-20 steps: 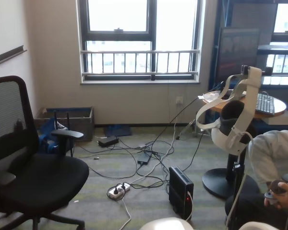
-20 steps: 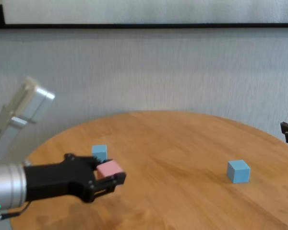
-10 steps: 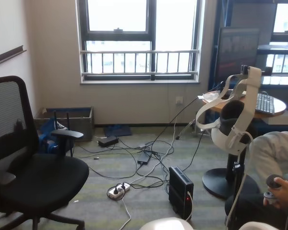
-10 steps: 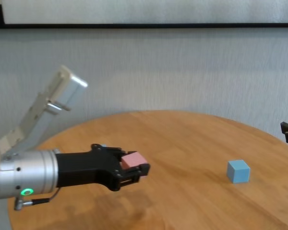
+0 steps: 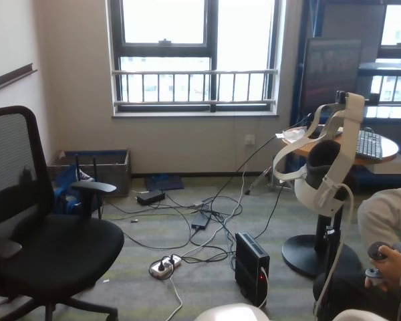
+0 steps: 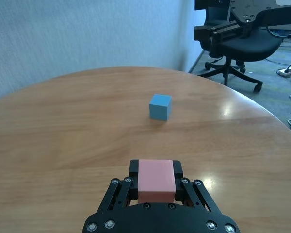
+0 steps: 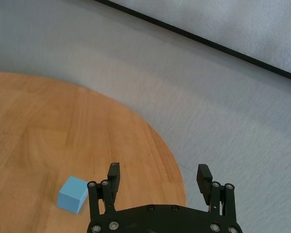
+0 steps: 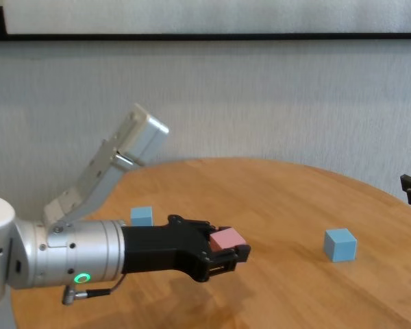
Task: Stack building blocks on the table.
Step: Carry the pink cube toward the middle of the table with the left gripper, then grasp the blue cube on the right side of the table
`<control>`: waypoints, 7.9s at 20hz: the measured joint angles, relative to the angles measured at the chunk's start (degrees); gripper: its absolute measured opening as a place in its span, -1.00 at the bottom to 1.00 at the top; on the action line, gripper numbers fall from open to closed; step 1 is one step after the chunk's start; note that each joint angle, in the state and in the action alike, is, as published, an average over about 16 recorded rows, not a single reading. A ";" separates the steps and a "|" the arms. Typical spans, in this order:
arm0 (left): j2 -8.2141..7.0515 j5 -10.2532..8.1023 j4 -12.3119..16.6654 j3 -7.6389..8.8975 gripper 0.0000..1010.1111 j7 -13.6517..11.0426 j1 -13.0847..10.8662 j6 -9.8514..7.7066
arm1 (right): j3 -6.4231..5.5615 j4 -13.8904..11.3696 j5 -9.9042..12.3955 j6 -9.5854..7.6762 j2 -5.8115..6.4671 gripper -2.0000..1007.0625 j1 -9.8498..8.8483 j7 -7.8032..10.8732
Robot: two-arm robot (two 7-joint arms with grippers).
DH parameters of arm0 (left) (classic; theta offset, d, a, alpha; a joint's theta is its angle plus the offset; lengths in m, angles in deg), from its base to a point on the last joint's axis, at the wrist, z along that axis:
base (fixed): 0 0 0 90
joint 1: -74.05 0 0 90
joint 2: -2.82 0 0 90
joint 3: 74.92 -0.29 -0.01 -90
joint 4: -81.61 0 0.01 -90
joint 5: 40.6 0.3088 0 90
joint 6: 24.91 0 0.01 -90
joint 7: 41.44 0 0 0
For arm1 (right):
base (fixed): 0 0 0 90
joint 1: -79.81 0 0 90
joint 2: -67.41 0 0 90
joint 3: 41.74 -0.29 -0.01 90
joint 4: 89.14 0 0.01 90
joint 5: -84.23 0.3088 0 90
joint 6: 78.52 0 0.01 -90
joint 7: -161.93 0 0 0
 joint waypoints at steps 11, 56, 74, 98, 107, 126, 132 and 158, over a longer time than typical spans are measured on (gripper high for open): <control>3.08 0.31 -6.03 -1.34 -0.20 -0.92 1.93 2.03 | 0.00 0.00 0.00 0.00 0.00 0.99 0.00 0.00; -10.25 -2.58 13.36 7.32 0.98 4.78 -10.23 -0.26 | -0.05 -0.13 0.09 -0.14 -0.01 0.99 -0.05 0.15; -10.76 -3.16 13.12 7.70 0.98 4.39 -11.23 0.34 | -3.16 -6.61 7.67 -11.63 -2.85 0.99 -3.28 3.14; -10.53 -2.86 12.77 7.43 0.98 4.51 -10.76 -0.01 | -2.53 0.64 6.04 -16.81 -11.37 0.99 0.16 4.80; -10.50 -2.83 12.74 7.40 0.98 4.51 -10.73 -0.04 | -2.82 3.49 4.74 -16.62 -14.34 0.99 1.47 4.18; -10.48 -2.82 12.71 7.39 0.98 4.50 -10.69 -0.05 | -2.42 10.39 0.81 -16.54 -18.61 0.99 4.52 4.33; -10.48 -2.82 12.71 7.39 0.98 4.50 -10.69 -0.05 | -2.67 12.09 -0.09 -16.67 -19.76 0.99 5.19 4.25; -10.48 -2.82 12.71 7.39 0.98 4.50 -10.69 -0.05 | -4.20 15.63 -3.55 -16.00 -22.52 0.77 6.44 4.15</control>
